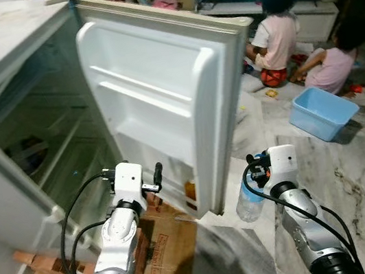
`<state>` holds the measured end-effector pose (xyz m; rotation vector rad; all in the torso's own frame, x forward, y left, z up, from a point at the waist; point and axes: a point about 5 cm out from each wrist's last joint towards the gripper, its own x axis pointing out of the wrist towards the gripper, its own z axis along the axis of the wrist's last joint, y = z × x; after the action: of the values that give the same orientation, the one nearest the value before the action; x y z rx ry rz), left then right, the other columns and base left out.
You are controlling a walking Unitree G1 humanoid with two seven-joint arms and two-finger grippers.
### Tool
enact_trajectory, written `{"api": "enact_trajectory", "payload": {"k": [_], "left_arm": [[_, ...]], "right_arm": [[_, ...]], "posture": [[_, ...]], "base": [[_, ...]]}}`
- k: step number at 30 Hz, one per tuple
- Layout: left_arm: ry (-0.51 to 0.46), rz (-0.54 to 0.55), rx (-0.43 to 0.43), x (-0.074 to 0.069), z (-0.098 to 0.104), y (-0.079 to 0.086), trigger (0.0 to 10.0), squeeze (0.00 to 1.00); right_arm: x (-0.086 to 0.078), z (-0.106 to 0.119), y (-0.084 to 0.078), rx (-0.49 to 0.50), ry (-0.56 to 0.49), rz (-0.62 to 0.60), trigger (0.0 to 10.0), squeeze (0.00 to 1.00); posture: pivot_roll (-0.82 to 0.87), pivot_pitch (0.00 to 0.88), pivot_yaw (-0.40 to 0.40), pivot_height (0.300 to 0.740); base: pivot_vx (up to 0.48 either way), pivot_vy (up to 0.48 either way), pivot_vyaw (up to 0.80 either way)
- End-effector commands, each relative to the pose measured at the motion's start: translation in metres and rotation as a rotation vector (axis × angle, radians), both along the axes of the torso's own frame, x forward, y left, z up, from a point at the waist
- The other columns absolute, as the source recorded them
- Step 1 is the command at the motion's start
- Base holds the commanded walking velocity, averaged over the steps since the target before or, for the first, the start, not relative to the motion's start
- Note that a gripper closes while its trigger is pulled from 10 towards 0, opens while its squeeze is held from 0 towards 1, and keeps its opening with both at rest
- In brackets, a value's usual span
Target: Restocking fridge
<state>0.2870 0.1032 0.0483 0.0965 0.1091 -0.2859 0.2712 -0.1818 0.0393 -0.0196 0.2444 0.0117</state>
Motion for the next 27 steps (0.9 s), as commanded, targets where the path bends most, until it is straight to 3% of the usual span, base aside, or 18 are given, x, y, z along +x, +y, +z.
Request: {"api": "enact_trajectory", "payload": {"k": [1,13,21,27], "left_arm": [[-0.015,0.026,0.025,0.004,0.004,0.010,10.0,0.00],[-0.027,-0.044,0.012,0.008,0.011,-0.009,10.0,0.00],[-0.028,-0.036,0.012,0.013,0.013,-0.011,10.0,0.00],[-0.026,0.018,0.036,0.015,0.012,-0.008,10.0,0.00]], "right_arm": [[0.007,0.008,0.009,0.011,-0.041,0.020,10.0,0.00],[0.007,0.008,0.010,0.011,-0.046,0.015,10.0,0.00],[0.007,0.008,0.011,0.013,-0.047,0.013,10.0,0.00],[0.006,0.008,0.011,0.012,-0.048,0.011,10.0,0.00]], "posture": [[0.03,0.000,-0.030,0.740],[0.02,0.000,-0.024,0.740],[0.02,0.000,-0.019,0.740],[0.02,0.000,-0.019,0.740]], "base": [[0.371,-0.300,0.00],[0.387,-0.279,0.00],[0.393,-0.272,0.00],[0.126,0.000,0.00]]}}
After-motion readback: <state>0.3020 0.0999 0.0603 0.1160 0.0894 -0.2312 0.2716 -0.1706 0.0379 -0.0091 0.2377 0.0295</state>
